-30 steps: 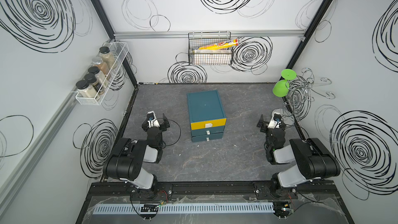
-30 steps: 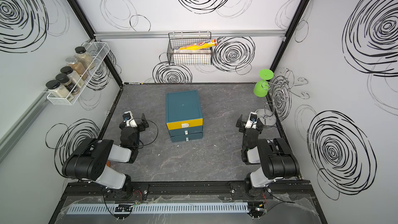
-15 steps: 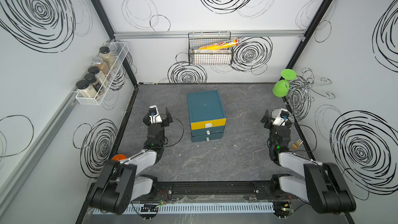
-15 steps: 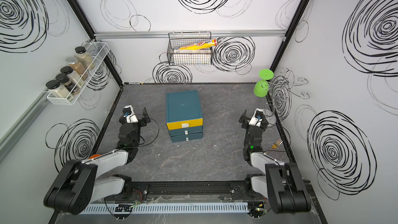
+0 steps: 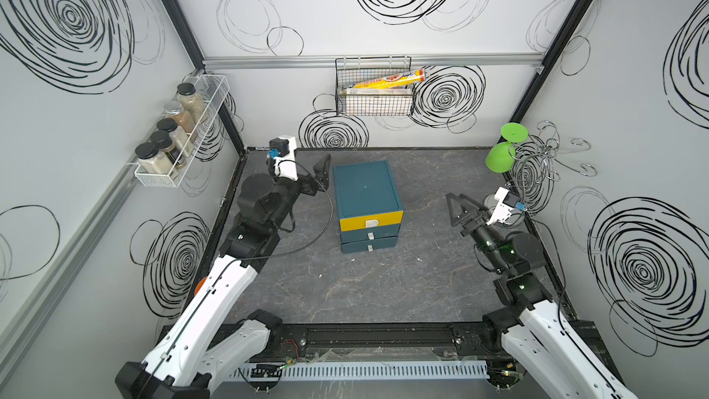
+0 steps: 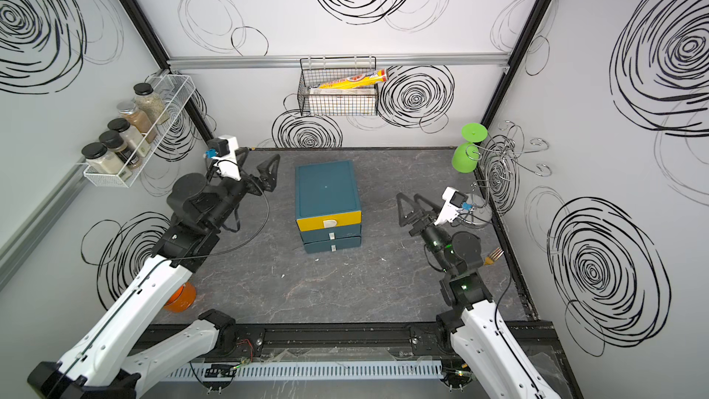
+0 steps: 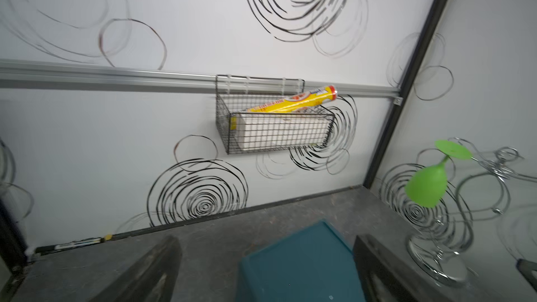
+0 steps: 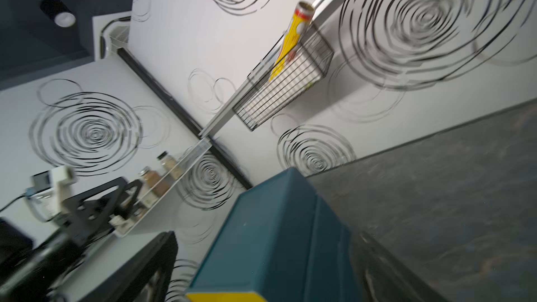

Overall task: Take the cookies out of the drawer
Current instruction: Open the drawer in the storage box.

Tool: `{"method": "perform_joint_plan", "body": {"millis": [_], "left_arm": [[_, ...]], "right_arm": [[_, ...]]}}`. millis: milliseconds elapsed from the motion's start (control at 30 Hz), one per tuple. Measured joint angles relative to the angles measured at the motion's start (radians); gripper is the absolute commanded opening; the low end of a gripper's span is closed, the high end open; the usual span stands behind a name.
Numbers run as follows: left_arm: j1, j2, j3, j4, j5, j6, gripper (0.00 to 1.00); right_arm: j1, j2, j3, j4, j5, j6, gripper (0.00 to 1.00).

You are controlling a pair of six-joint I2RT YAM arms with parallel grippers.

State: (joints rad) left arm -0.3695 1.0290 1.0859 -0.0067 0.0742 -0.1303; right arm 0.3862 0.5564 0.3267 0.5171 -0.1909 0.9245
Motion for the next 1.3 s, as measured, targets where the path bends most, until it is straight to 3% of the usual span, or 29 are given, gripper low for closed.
{"method": "perform_joint_plan", "body": {"millis": [67, 200, 300, 400, 567, 733, 1300], "left_arm": [[-0.053, 0.083, 0.071, -0.093, 0.043, 0.004, 0.96], [-0.150, 0.253, 0.183, -0.288, 0.071, 0.023, 0.71], [-0.172, 0.352, 0.224, -0.383, 0.073, 0.040, 0.62], [-0.170, 0.404, 0.238, -0.451, 0.060, 0.043, 0.56], [-0.164, 0.453, 0.286, -0.513, 0.051, 0.051, 0.49], [-0.154, 0.483, 0.297, -0.517, 0.063, 0.056, 0.37], [-0.134, 0.462, 0.260, -0.485, 0.132, 0.063, 0.32]], "right_arm": [[0.098, -0.007, -0.082, 0.060, 0.020, 0.118, 0.96], [0.341, 0.050, -0.209, 0.198, 0.126, 0.271, 0.96], [0.508, 0.215, -0.233, 0.379, 0.219, 0.334, 0.94], [0.591, 0.443, -0.209, 0.587, 0.271, 0.370, 0.91], [0.640, 0.765, -0.132, 0.867, 0.334, 0.435, 0.88], [0.650, 0.948, -0.084, 1.012, 0.387, 0.488, 0.86], [0.661, 1.150, 0.049, 1.092, 0.435, 0.594, 0.70]]}}
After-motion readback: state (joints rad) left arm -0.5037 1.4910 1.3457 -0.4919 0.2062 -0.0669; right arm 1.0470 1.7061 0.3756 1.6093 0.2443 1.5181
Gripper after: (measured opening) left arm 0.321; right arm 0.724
